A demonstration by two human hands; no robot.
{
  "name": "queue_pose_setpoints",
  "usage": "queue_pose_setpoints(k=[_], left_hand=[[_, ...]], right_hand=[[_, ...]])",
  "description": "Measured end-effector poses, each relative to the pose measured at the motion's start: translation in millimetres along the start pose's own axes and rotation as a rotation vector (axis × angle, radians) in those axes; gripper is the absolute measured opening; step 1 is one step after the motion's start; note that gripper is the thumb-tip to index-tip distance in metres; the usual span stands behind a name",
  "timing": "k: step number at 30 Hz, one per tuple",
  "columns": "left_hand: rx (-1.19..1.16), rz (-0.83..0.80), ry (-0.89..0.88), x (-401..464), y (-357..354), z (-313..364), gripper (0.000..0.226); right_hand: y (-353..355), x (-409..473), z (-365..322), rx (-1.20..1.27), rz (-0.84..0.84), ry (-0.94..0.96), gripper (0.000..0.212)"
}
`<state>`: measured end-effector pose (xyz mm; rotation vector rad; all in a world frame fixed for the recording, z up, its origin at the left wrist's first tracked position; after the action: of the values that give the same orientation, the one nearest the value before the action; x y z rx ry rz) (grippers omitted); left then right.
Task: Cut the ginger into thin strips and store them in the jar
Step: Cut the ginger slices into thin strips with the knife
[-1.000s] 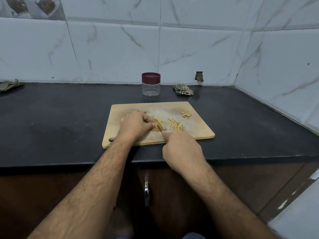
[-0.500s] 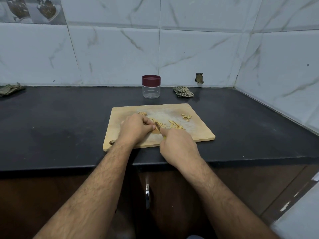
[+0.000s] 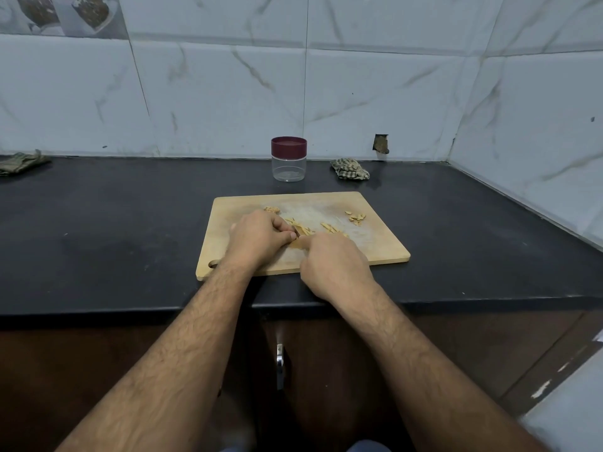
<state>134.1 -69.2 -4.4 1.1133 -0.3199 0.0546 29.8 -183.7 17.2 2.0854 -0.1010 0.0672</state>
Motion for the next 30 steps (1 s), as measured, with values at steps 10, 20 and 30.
queue_pose_setpoints(k=[10,20,30], left_hand=[[-0.015,-0.008,-0.002,1,-1,-1,0.022],[-0.097,0.007,-0.020,5,-6,-7,0.028],[-0.095,0.008,-0.014,6,-8,-8,0.024]], right_hand=[[0,-27,15,0.001,-0.015,0.014,0.044],[7,-18,16,0.122,0.030,-0.014,0.050],[2,-5,8,0.107,0.006,0.007,0.050]])
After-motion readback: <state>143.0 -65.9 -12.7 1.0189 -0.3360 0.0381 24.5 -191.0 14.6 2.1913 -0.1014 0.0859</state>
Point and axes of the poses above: each hand's wrist, its own x-axis towards the middle knuckle, its own y-axis out of the back of the hand, z = x × y, the point moved 8 cm from there along x, towards the middle knuckle, and after that the axes turned 12 degrees about x, right-handed, at the moved point
